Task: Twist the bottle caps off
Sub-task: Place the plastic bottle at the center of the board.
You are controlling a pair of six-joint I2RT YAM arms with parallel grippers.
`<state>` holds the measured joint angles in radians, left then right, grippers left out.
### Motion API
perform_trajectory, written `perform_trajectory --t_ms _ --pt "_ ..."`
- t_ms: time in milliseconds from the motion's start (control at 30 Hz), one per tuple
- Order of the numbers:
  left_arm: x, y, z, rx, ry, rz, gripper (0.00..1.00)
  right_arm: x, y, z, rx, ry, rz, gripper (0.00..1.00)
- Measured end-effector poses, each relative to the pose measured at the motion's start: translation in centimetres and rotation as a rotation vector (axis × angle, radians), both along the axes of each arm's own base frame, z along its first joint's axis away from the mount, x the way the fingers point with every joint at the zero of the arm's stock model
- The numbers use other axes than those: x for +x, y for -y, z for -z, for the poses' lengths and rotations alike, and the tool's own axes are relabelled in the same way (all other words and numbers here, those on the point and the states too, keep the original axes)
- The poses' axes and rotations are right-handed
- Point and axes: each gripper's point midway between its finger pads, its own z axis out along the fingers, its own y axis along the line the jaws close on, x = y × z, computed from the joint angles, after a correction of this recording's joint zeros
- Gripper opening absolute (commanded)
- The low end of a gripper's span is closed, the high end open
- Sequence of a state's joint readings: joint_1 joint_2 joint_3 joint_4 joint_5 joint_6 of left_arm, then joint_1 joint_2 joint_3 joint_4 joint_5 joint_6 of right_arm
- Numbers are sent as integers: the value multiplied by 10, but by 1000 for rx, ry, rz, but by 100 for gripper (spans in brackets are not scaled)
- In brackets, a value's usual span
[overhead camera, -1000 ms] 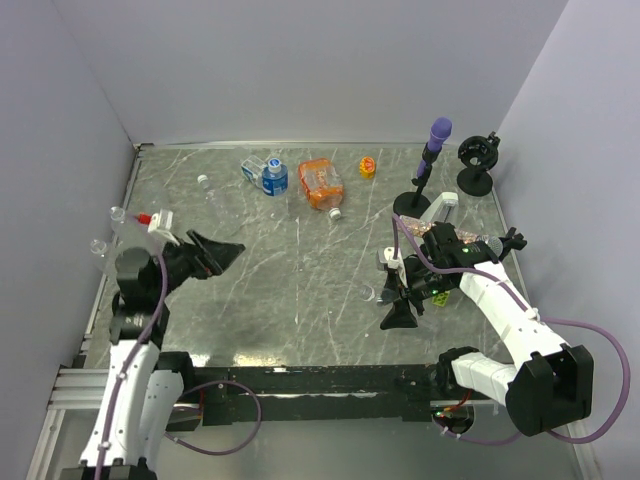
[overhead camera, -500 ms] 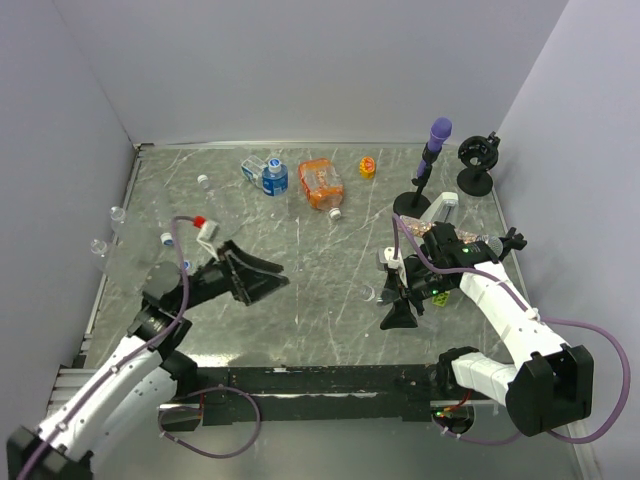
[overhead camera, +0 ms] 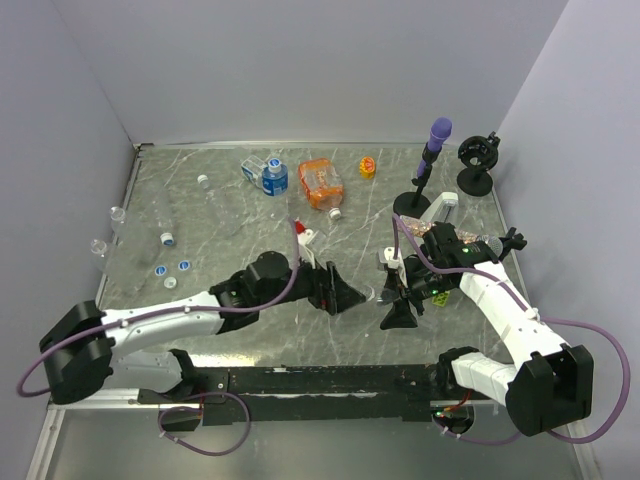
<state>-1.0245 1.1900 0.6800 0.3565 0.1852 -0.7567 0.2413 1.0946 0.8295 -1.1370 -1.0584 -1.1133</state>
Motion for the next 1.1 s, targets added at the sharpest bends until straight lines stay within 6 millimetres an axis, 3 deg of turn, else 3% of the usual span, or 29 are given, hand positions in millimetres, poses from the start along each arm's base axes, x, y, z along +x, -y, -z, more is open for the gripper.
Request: perform_trajectory --t_ms 167,633,700,800,867,933,1000,1100 --pt "-3 17 14 26 3 32 75 0 0 0 -4 1 1 11" --pt "-8 39 2 -15 14 95 49 1 1 1 -8 2 1 11" --pt "-9 42 2 -15 12 106 33 0 1 1 -7 1 1 11" --pt "-12 44 0 -21 10 127 18 1 2 2 -16 3 3 11" --pt "-13 45 0 -18 7 136 1 2 3 3 -20 4 7 11" --pt "-14 46 0 -14 -1 144 1 2 4 4 -28 8 8 12" --pt "-14 47 2 -5 -5 156 1 2 5 4 -32 1 11 15" --pt "-15 48 4 1 -14 166 1 1 6 6 -39 -4 13 37"
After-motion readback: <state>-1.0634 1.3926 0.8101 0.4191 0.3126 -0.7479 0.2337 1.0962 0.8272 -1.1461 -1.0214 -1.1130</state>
